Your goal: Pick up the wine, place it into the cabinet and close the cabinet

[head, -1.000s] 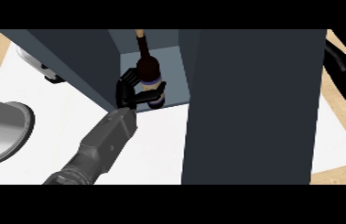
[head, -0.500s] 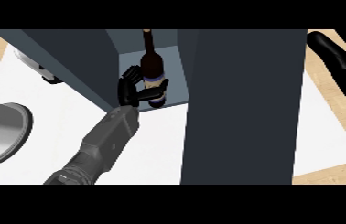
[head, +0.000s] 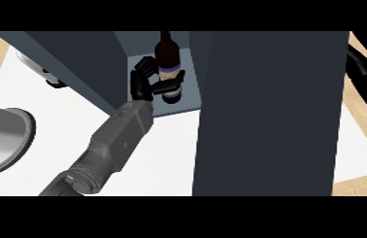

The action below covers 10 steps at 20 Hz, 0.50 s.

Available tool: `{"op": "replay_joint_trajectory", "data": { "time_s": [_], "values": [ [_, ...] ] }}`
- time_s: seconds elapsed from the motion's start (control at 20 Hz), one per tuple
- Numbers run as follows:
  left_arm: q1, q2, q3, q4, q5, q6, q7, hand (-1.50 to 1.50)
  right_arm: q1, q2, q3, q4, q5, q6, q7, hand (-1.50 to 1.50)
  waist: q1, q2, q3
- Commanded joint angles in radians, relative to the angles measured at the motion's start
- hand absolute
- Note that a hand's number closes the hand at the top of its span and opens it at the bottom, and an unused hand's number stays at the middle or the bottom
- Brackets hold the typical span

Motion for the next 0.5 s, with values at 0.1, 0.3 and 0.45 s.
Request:
{"op": "replay_joint_trajectory", "data": {
  "time_s": [0.1, 0.3, 0.45],
  "values": [
    [-0.062, -0.001, -0.019, 0.001, 0.015, 0.057, 0.034, 1.50, 0.034, 0.001, -0.004, -0.003, -0.012, 0.020, -0.023, -1.50, 0.005, 0.003, 0.001],
    [-0.097, -0.001, -0.016, 0.034, 0.007, 0.026, 0.060, 1.50, 0.059, -0.010, -0.041, -0.025, -0.024, 0.018, -0.017, -1.50, 0.040, -0.001, 0.002],
    [-0.116, -0.001, -0.002, 0.043, 0.028, 0.058, 0.085, 1.50, 0.042, -0.003, -0.011, -0.015, -0.003, 0.021, -0.029, -1.50, 0.020, 0.008, 0.001]
  ]
}}
